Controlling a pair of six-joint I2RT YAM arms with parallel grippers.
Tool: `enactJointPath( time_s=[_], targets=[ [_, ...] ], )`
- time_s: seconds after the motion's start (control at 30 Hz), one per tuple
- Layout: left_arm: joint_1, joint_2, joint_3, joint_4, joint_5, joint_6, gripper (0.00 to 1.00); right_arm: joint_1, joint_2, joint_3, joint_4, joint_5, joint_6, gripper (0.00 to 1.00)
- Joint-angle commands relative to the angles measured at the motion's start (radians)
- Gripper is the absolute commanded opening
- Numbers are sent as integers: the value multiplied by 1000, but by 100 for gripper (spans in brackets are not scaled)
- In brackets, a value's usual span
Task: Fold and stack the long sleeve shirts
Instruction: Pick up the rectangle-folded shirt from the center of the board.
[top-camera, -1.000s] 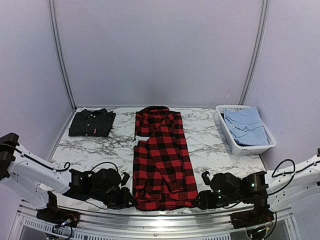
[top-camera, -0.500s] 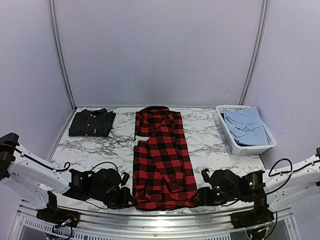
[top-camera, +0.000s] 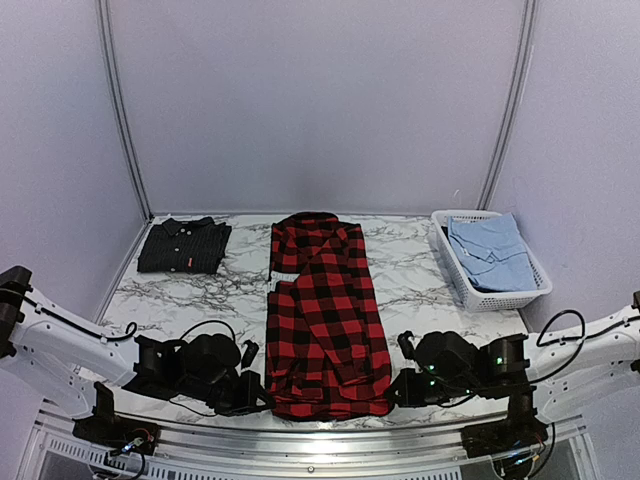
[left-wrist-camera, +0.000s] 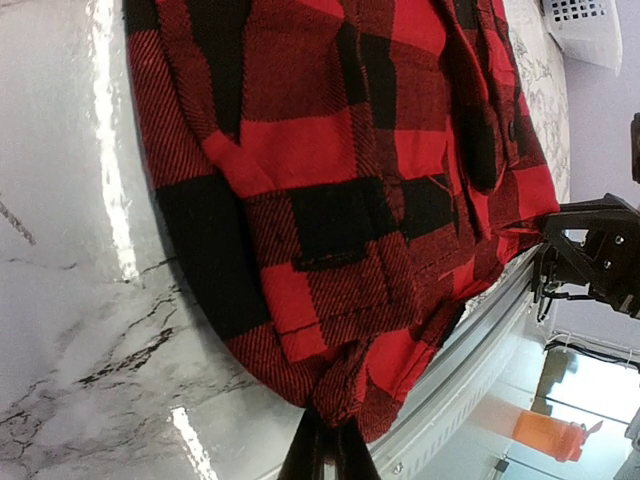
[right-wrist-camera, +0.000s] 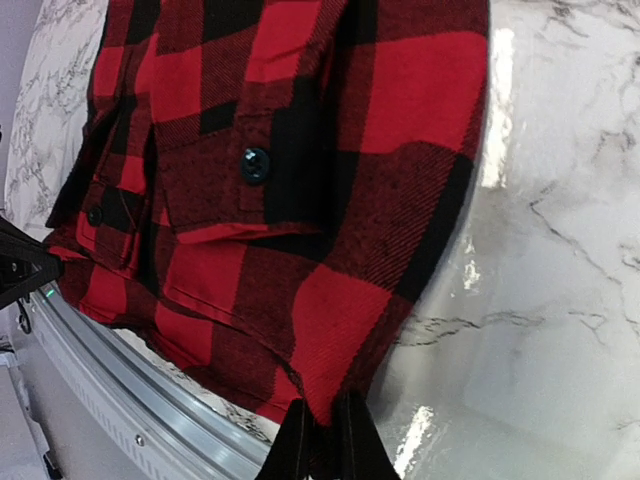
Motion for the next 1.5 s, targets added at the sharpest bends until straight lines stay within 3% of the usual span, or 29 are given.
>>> enactJointPath(
  time_s=[0.0,0.17,0.27,0.67,0.73,0.9,1.13,1.47],
  targets=[
    [-6,-30,47,-46,-36,19,2,-6,-7,78,-44,46,-30,8],
    [-5,-8,67,-50,-41,31,2,-21,41,102,-21,38,-46,34],
    [-6,18,72,-42,-21,25,6,-22,66,101,-12,30,-45,43],
    [-8,-109,16,-106,-38,7,50,-69,-43,-17,-23,36,-15,69],
    [-7,-116,17,-124,-52,3,56,-99,-52,-37,5,15,-24,71],
    [23,-106,-1,-144,-78,-36,58,-144,-10,-25,65,-28,-61,71],
    [105,9,28,-99,-72,-12,54,-178,114,55,96,-53,-117,70],
    [109,196,170,-181,-39,48,44,-206,184,80,125,-57,-149,69]
  ],
)
